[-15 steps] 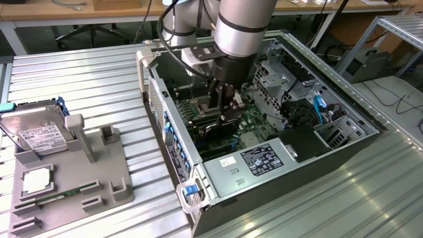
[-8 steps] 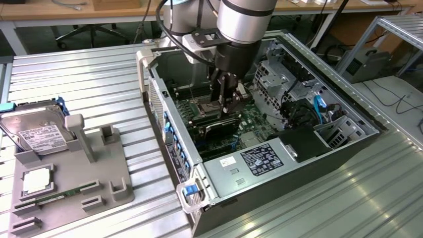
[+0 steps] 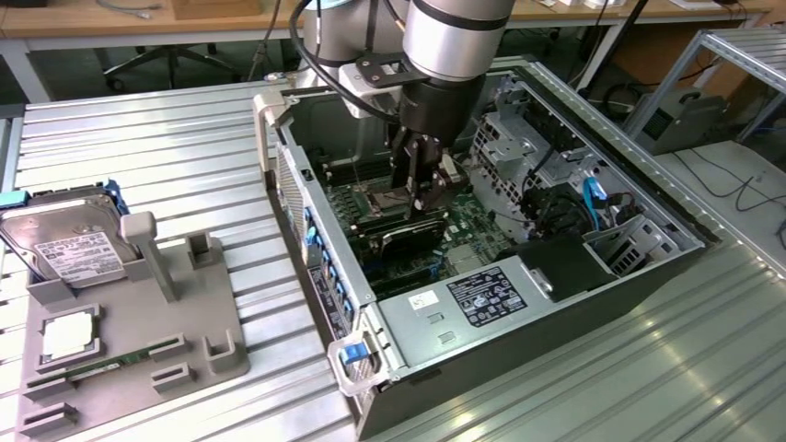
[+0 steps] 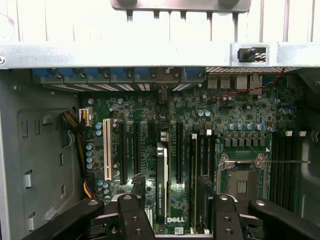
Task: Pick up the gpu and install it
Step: 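Press down on the gpu until it lock into place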
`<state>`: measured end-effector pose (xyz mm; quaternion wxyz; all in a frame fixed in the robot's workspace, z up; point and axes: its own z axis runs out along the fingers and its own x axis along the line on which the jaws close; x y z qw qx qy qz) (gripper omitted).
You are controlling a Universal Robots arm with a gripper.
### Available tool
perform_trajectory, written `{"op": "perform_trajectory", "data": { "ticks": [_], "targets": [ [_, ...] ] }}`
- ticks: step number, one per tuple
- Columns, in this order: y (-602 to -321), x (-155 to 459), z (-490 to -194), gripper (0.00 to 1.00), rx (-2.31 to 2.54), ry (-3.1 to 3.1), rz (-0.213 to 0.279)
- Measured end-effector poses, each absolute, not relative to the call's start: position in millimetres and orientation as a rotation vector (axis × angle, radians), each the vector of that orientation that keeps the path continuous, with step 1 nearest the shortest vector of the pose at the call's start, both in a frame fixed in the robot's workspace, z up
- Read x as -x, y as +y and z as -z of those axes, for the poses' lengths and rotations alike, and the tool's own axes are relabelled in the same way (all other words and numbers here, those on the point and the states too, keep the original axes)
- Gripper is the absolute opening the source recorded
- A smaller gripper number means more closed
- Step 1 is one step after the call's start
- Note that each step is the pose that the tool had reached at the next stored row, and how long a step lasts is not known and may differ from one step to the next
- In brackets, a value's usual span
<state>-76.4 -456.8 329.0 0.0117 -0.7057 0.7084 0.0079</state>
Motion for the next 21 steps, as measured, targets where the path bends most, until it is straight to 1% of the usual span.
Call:
{"op": "perform_trajectory", "data": {
  "ticks": [4, 5, 6, 7, 12, 13, 21],
  "targets": [
    [-456.8, 76.4, -329.0, 0.54, 2.201, 2.209, -0.024],
    [-456.8, 76.4, -329.0, 0.52, 2.201, 2.209, -0.024],
    [-456.8, 76.4, -329.0, 0.45, 2.201, 2.209, -0.024],
    [-456.8, 76.4, -329.0, 0.45, 2.201, 2.209, -0.024],
    [-456.8, 76.4, -329.0, 0.15, 2.201, 2.209, -0.024],
    [-456.8, 76.4, -329.0, 0.11, 2.201, 2.209, -0.025],
    [-456.5, 73.9, -329.0, 0.11, 2.201, 2.209, -0.024]
  ]
}}
